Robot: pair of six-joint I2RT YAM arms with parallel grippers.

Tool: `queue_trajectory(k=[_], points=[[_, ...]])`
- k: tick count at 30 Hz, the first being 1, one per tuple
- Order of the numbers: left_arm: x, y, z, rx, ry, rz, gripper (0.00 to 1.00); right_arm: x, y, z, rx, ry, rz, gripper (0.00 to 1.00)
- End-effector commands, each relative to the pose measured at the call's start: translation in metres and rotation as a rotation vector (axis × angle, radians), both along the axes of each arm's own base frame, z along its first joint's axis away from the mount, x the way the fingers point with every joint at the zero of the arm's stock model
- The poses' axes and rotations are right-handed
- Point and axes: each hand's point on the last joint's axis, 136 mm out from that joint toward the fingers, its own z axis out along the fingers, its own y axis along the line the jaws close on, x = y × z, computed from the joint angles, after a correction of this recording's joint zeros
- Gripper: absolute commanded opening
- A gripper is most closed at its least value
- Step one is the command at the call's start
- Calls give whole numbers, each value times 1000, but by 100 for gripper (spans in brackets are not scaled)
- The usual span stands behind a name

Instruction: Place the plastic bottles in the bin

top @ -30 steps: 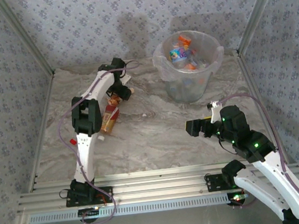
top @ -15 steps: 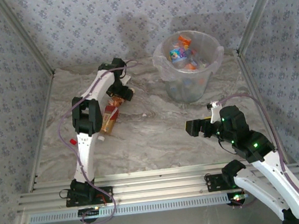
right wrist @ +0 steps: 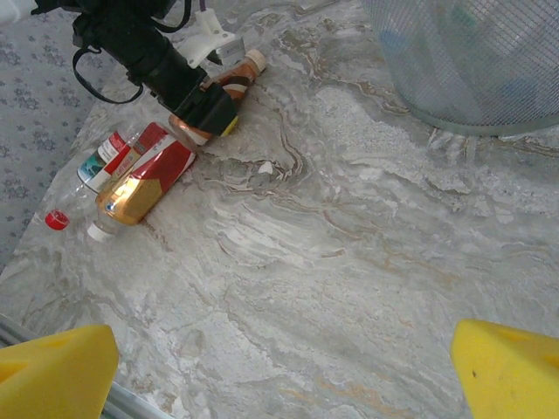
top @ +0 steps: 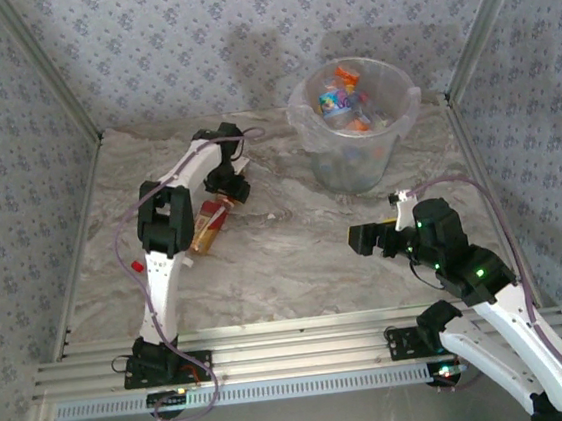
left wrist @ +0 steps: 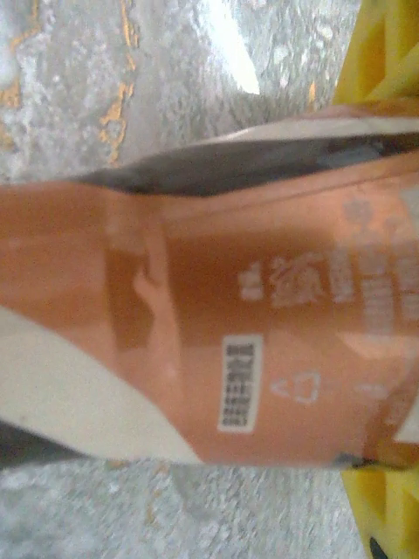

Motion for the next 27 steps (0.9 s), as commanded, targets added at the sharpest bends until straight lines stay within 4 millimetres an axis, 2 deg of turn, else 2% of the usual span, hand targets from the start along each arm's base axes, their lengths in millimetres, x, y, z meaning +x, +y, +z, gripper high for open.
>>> queue_trajectory(k=[1, 4, 7, 10, 13, 17, 22, 27], points=[[-3, -3, 18, -1, -26, -6, 57, 0, 0, 1, 27, -4, -7, 100], [-1, -12, 29, -39, -53, -8, 53, 0, 0, 1, 32, -1, -12, 100], [-1, -30, 50, -139, -81, -11, 51, 1, -2, 1, 40, 7, -33, 100], [-1, -48, 80, -264, -124, -12, 49, 2, -3, -1, 54, 21, -55, 100], [-9, -72, 115, -430, -144, -27, 49, 7, 2, 8, 112, -3, -58, 100], [-35, -102, 151, -635, -155, -72, 49, 9, 15, 19, 233, 4, -40, 100], [-79, -140, 191, -888, -175, -149, 49, 17, 31, 50, 404, -21, -12, 100], [-132, -173, 218, -1039, -174, -258, 49, 24, 39, 70, 448, -16, 8, 99]])
